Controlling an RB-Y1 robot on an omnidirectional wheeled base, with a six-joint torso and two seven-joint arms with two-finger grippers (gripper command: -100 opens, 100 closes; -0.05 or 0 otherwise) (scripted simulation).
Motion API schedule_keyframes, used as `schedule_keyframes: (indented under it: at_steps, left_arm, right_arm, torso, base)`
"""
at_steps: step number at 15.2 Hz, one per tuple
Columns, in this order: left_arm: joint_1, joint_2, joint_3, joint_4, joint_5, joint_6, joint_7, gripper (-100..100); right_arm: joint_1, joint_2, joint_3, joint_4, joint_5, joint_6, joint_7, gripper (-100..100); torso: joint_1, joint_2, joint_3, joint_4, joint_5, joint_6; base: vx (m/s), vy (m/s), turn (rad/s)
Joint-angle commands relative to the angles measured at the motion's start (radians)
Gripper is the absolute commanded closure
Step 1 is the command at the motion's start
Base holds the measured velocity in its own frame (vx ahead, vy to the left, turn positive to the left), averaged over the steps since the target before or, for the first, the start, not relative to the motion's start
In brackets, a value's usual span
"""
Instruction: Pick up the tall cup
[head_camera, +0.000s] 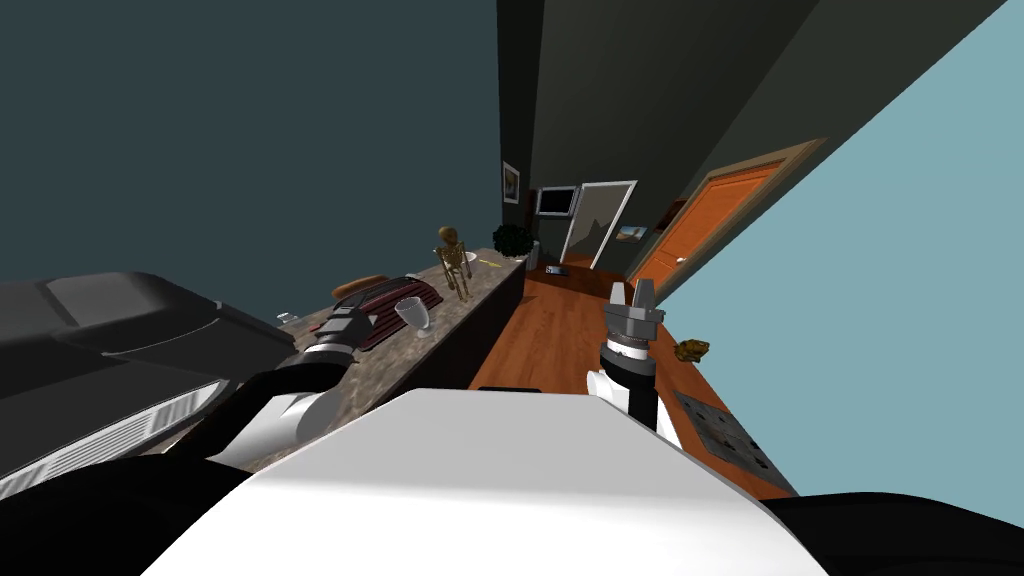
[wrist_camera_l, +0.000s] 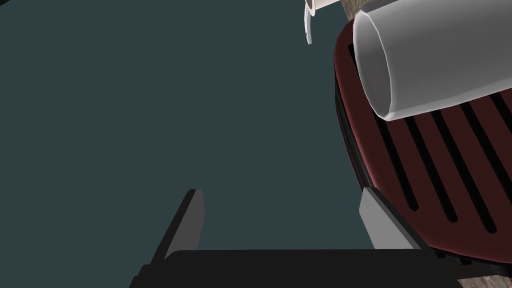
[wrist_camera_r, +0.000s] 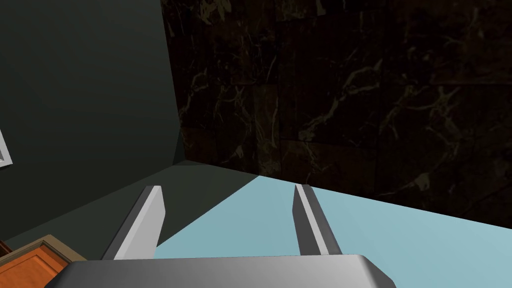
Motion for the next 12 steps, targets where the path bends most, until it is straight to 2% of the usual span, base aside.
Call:
schedule_keyframes:
  at_steps: [1,2,3,6,7,9,10,11,12]
  left_arm:
    - [0.008,0.007,0.022,-0.006,0.018,0.050,0.001,-100]
    - [0.008,0.007,0.022,-0.006,0.018,0.058,0.001,-100]
    - [0.028,0.025,0.065,-0.007,0.063,0.085,-0.002,-100]
    - [0.028,0.025,0.070,-0.007,0.063,0.130,-0.002,-100]
    - [0.048,0.043,0.116,-0.009,0.110,0.159,-0.004,-100]
    - [0.048,0.043,0.119,-0.009,0.110,0.201,-0.004,-100]
    - [0.048,0.043,0.119,-0.009,0.110,0.203,-0.004,-100]
    - [0.068,0.059,0.166,-0.010,0.156,0.239,-0.006,-100]
    - [0.068,0.059,0.167,-0.010,0.157,0.257,-0.006,-100]
  right_arm:
    - [0.000,0.000,0.000,0.000,0.000,0.000,0.000,0]
    - [0.000,0.000,0.000,0.000,0.000,0.000,0.000,0]
    - [0.000,0.000,0.000,0.000,0.000,0.000,0.000,0]
    - [0.000,0.000,0.000,0.000,0.000,0.000,0.000,0]
    - [0.000,0.000,0.000,0.000,0.000,0.000,0.000,0]
    - [0.000,0.000,0.000,0.000,0.000,0.000,0.000,0]
    - [0.000,0.000,0.000,0.000,0.000,0.000,0.000,0]
    - [0.000,0.000,0.000,0.000,0.000,0.000,0.000,0]
    - [0.000,0.000,0.000,0.000,0.000,0.000,0.000,0]
  torso:
    - [0.000,0.000,0.000,0.000,0.000,0.000]
    - [0.000,0.000,0.000,0.000,0.000,0.000]
    - [0.001,0.001,0.001,0.000,0.000,0.000]
    - [0.001,0.001,0.000,0.000,0.000,0.000]
    - [0.001,0.001,0.001,0.000,0.000,0.000]
    - [0.001,0.000,0.000,0.000,0.000,0.000]
    - [0.001,0.001,0.000,0.000,0.000,0.000]
    - [0.001,0.001,0.001,0.000,0.000,0.000]
    - [0.001,0.001,0.000,0.000,0.000,0.000]
  base:
    - [0.042,-0.027,-0.028]
    - [0.024,-0.014,0.000]
    - [0.043,-0.025,-0.070]
    - [0.041,-0.022,-0.031]
    - [0.040,-0.023,-0.066]
    - [0.050,-0.026,-0.056]
    - [0.024,-0.014,0.010]
    - [0.050,-0.021,-0.064]
    - [0.064,-0.023,-0.081]
